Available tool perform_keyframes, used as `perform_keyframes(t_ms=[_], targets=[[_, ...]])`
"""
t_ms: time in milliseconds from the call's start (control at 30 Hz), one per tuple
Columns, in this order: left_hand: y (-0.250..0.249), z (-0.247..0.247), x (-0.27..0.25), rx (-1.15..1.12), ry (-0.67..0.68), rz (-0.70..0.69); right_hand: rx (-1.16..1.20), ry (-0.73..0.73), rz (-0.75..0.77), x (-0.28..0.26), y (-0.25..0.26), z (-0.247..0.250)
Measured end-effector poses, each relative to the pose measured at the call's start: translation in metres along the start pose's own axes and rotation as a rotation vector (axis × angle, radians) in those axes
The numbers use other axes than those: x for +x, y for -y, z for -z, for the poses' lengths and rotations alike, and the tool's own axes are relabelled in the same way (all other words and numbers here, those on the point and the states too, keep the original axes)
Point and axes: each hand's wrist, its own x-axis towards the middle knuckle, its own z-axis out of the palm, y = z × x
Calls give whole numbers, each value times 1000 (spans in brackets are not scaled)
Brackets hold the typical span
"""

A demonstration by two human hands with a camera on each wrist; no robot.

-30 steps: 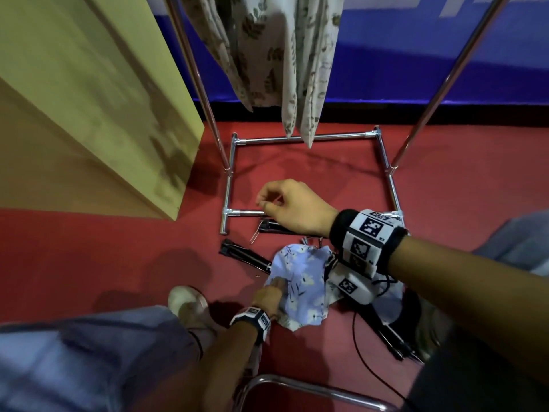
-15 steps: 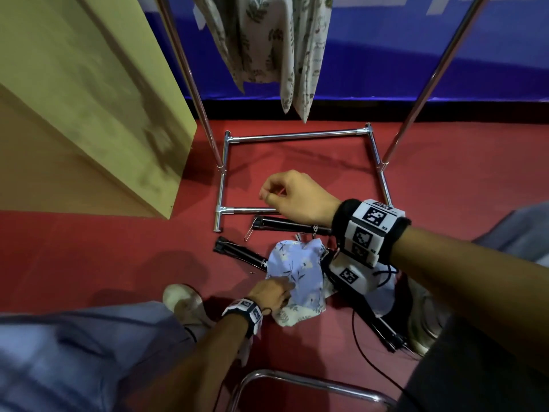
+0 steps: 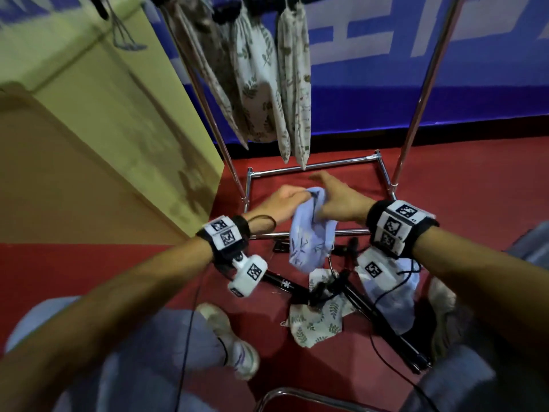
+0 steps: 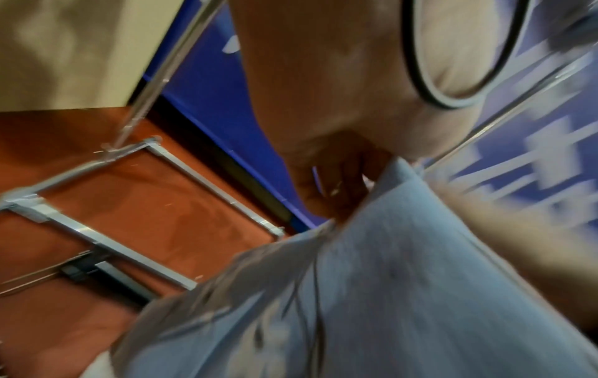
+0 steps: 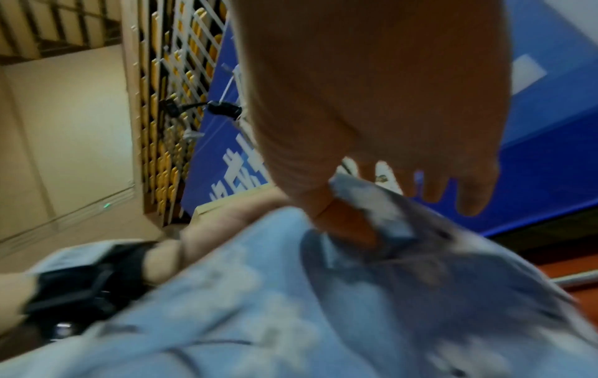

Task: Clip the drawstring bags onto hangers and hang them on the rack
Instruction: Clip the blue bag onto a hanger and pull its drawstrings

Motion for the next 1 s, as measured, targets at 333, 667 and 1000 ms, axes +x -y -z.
perform_keyframes(t_ms=[333,667,1000], targets=[[-56,73,-36,-554,-419,127,282,4,-57,-26,-13,-6],[-7,53,-41,330,-286,-188,1122,30,-444,-29,4,10],[-20,21,-64,61,381,-9,1281,-37,-612,-30,20,7]])
